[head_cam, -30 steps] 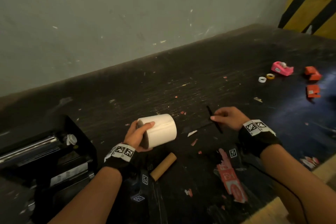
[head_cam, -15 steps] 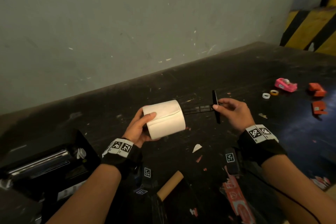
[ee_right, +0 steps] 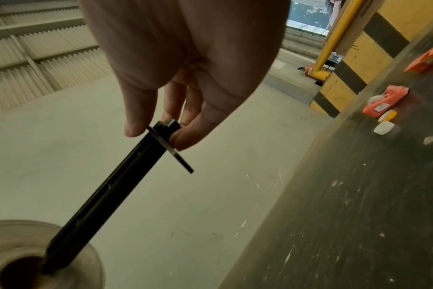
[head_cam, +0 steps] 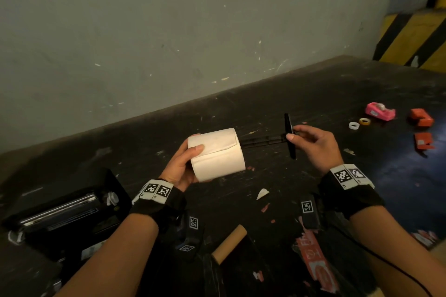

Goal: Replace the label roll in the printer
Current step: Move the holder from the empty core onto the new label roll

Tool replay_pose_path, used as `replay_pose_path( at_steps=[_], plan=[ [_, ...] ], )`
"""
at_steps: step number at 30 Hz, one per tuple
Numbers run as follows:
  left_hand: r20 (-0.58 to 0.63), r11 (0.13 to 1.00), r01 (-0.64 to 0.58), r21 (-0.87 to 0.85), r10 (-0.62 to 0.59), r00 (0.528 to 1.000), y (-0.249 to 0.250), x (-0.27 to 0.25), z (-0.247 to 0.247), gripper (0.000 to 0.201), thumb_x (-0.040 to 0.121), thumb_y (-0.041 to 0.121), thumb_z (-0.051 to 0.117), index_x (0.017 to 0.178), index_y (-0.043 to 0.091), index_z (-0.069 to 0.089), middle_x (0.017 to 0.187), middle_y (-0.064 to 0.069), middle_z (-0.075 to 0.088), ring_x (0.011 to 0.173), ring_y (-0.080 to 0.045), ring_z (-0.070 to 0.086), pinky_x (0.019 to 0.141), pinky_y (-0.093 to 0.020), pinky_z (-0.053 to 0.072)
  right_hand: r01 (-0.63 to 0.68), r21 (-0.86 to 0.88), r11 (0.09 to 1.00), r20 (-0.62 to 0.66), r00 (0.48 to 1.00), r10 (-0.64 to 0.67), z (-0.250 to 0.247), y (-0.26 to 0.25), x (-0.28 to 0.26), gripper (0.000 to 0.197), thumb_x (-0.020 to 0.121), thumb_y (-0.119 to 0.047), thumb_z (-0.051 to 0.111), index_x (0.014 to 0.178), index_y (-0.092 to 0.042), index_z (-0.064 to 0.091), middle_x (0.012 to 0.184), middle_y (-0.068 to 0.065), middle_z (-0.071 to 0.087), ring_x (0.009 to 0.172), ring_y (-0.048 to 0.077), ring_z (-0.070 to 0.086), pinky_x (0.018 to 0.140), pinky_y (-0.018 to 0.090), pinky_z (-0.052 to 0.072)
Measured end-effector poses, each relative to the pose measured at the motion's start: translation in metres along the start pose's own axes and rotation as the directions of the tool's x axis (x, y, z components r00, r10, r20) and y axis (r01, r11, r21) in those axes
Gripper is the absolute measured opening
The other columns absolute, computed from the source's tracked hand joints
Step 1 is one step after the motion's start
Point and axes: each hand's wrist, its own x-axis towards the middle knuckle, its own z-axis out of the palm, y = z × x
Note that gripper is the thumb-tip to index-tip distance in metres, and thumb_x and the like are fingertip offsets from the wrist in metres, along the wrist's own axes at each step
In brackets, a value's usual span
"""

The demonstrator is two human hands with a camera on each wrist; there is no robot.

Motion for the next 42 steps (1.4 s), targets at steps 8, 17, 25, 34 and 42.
replay_pose_path(
  at_steps=[8,17,25,34,42],
  plan=[
    [-0.03,0.999,0.002,-0.045,-0.004,1.0,0.003,-0.002,-0.001,0.037,0.071,0.032,0.06,0.107,0.037,0.056,0.126,-0.009,0.056,0.112,-0.036,0.057,0.073,-0.048,0.055,0.049,0.041,0.998,0.048,0.998,-0.051,0.004,-0.014,-0.008,0.024,0.078,-0.015,0.07,0.101,-0.02,0.067,0.093,-0.005,0.068,0.08,-0.007,0.065,0.067,0.011,0.05],
    [-0.011,0.998,0.002,-0.067,-0.002,1.0,0.006,-0.005,-0.003,0.037,0.071,0.031,0.059,0.107,0.037,0.057,0.123,-0.008,0.057,0.107,-0.033,0.059,0.069,-0.048,0.057,0.051,0.026,0.998,-0.006,0.999,-0.051,0.007,-0.013,-0.006,0.031,0.074,-0.02,0.075,0.104,-0.017,0.069,0.103,0.005,0.07,0.101,0.015,0.064,0.085,0.025,0.049],
    [0.025,0.999,0.007,-0.052,-0.005,1.0,0.005,-0.004,-0.001,0.044,0.068,0.03,0.064,0.111,0.036,0.057,0.122,-0.007,0.058,0.107,-0.033,0.06,0.068,-0.049,0.058,0.055,0.019,0.998,0.112,0.992,-0.057,0.021,-0.024,-0.016,0.024,0.075,-0.015,0.073,0.096,-0.027,0.066,0.094,-0.005,0.07,0.092,0.009,0.066,0.082,0.023,0.052],
    [0.081,0.998,0.012,-0.063,-0.007,0.997,0.004,0.001,0.013,0.052,0.069,0.027,0.065,0.119,0.035,0.053,0.124,-0.006,0.058,0.11,-0.033,0.06,0.076,-0.052,0.056,0.062,-0.013,0.998,0.25,0.967,-0.057,0.066,-0.026,-0.032,0.021,0.086,-0.018,0.062,0.107,-0.024,0.064,0.1,0.002,0.069,0.091,0.01,0.066,0.073,0.028,0.057],
    [0.089,0.998,0.009,-0.06,-0.004,0.996,-0.002,-0.004,0.015,0.052,0.069,0.026,0.065,0.12,0.035,0.052,0.127,-0.007,0.056,0.115,-0.035,0.057,0.084,-0.055,0.053,-0.281,0.117,0.953,0.409,0.888,0.212,0.074,-0.024,-0.032,0.047,0.094,-0.033,0.048,0.14,-0.031,0.036,0.137,-0.003,0.05,0.125,0.016,0.049,0.105,0.045,0.041]
  ],
)
